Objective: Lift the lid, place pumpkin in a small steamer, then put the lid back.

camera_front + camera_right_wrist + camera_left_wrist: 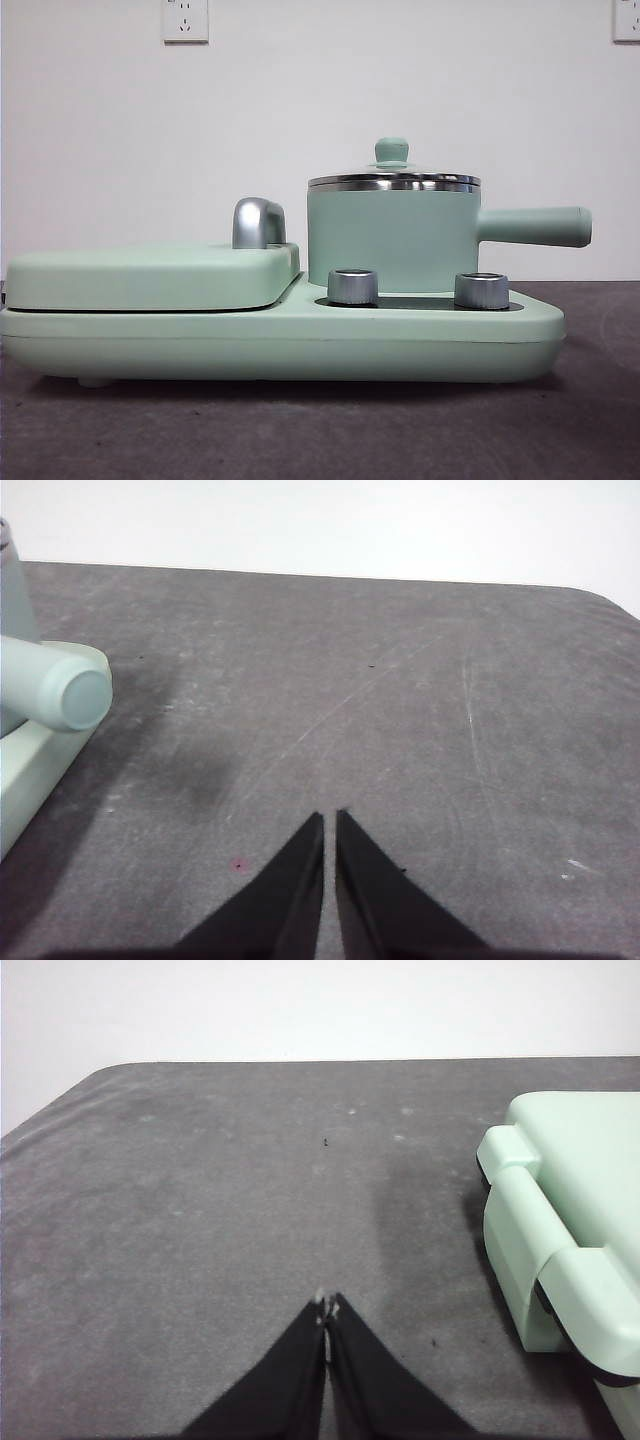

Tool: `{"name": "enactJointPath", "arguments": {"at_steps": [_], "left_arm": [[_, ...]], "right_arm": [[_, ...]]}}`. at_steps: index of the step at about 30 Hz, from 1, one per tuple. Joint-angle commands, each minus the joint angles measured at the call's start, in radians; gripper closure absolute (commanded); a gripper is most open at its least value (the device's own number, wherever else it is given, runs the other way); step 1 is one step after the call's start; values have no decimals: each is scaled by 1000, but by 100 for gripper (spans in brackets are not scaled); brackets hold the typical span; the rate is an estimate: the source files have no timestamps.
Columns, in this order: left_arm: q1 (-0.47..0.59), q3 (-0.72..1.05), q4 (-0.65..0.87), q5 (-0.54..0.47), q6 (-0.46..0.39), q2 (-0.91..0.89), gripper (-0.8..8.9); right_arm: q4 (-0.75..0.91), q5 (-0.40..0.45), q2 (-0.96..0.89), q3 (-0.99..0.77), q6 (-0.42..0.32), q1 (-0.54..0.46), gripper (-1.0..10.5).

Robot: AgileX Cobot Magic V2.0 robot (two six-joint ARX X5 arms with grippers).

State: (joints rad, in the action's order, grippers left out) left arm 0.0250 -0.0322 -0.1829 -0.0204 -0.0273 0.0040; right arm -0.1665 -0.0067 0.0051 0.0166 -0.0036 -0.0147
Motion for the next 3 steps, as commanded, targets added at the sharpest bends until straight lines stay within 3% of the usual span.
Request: {"name": "enactJointPath", "arguments": {"at_steps": [1, 3], "left_arm": [[1, 18, -5, 2, -10, -1, 807], [1, 18, -5, 2, -10, -1, 807]], "right_arm": [[13, 1, -2, -5, -8, 0, 930], [13, 1, -2, -5, -7, 0, 930]]}}
